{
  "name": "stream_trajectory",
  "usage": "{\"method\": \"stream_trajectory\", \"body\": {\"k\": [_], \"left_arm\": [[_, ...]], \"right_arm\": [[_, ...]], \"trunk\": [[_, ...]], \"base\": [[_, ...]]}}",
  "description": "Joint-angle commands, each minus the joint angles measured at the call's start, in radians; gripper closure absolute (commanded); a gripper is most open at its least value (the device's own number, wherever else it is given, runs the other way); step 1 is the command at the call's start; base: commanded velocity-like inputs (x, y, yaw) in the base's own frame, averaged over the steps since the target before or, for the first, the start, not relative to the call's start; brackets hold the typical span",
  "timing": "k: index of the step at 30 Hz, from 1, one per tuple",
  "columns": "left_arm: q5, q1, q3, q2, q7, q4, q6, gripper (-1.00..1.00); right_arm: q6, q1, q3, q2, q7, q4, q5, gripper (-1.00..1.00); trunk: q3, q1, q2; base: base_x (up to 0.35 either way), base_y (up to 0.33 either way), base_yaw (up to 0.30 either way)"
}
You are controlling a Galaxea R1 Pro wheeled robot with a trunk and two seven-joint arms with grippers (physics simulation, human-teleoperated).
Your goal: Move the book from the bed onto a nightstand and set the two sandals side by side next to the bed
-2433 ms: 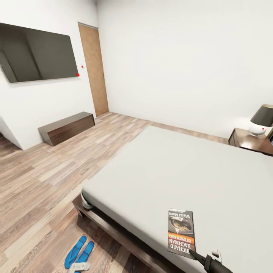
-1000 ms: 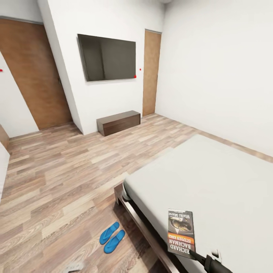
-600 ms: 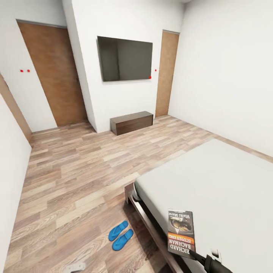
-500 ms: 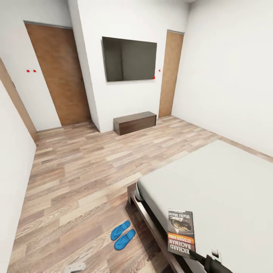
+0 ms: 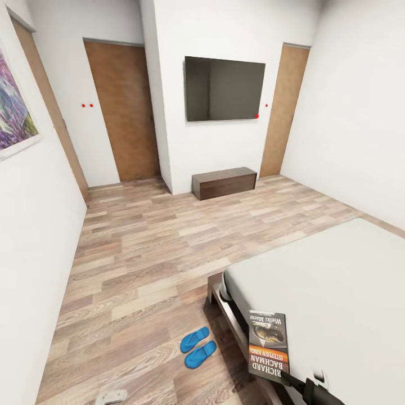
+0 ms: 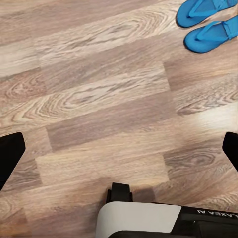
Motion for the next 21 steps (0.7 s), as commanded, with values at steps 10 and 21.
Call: {"method": "stream_trajectory", "body": {"k": [10, 21], "left_arm": [[0.007, -0.001, 0.006, -0.001, -0.005, 0.002, -0.003, -1.0], [0.007, -0.001, 0.006, -0.001, -0.005, 0.002, -0.003, -1.0]], "right_arm": [[0.01, -0.001, -0.002, 0.001, 0.004, -0.001, -0.006, 1.0], [0.01, -0.001, -0.002, 0.002, 0.004, -0.001, -0.006, 1.0]], "trunk": [[-0.001, 0.0, -0.001], [-0.001, 0.0, -0.001]], "base": [[0.0, 0.0, 0.292], [0.0, 0.0, 0.292]]}}
